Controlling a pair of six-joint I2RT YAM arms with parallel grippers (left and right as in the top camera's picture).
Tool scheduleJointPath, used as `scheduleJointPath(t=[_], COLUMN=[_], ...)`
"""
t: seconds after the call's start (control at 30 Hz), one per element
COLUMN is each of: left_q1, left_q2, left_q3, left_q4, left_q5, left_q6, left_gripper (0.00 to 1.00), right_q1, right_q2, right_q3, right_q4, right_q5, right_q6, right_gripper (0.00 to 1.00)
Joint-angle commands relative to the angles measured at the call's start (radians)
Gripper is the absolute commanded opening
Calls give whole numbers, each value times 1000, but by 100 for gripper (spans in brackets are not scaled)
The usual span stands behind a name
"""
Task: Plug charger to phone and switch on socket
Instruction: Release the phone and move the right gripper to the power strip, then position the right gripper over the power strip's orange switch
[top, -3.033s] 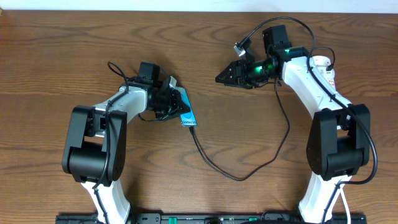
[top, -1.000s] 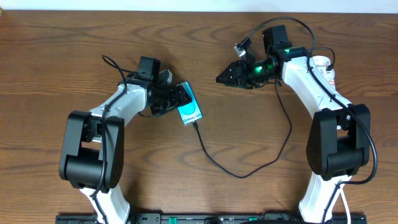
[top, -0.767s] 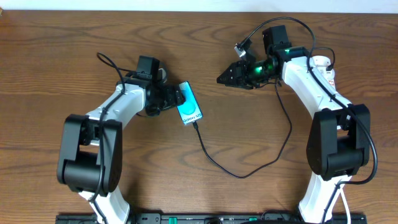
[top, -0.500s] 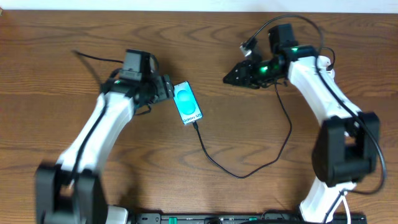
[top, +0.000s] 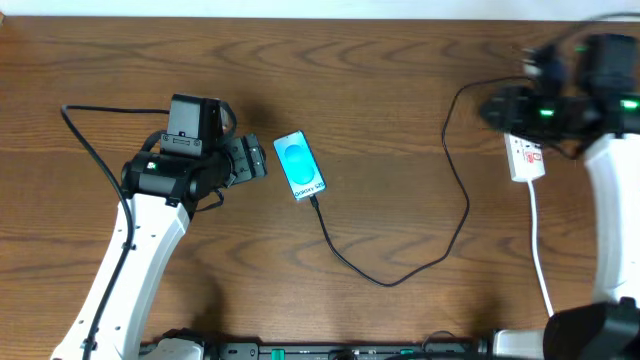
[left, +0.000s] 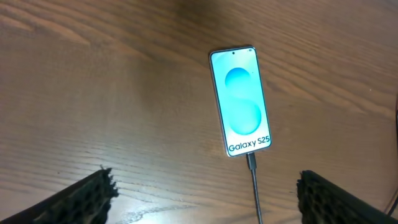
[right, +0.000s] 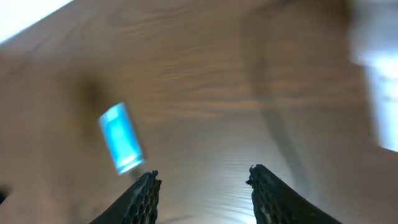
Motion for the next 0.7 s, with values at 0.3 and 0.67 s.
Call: scheduleJointPath(t=[0.3,0.67], left_q1=[5,5], left_q2=[10,10], left_q3=[9,9], left_q4=[-3,-3], left_q5=[-13,-13], left_q6=[14,14], left_gripper=[99,99], right_q1=[-312,-346], right_q2=[201,430], right_q3=[0,0], right_q4=[0,162], right_q5=[150,212], right_q6=[-7,-6], right_gripper=[48,49])
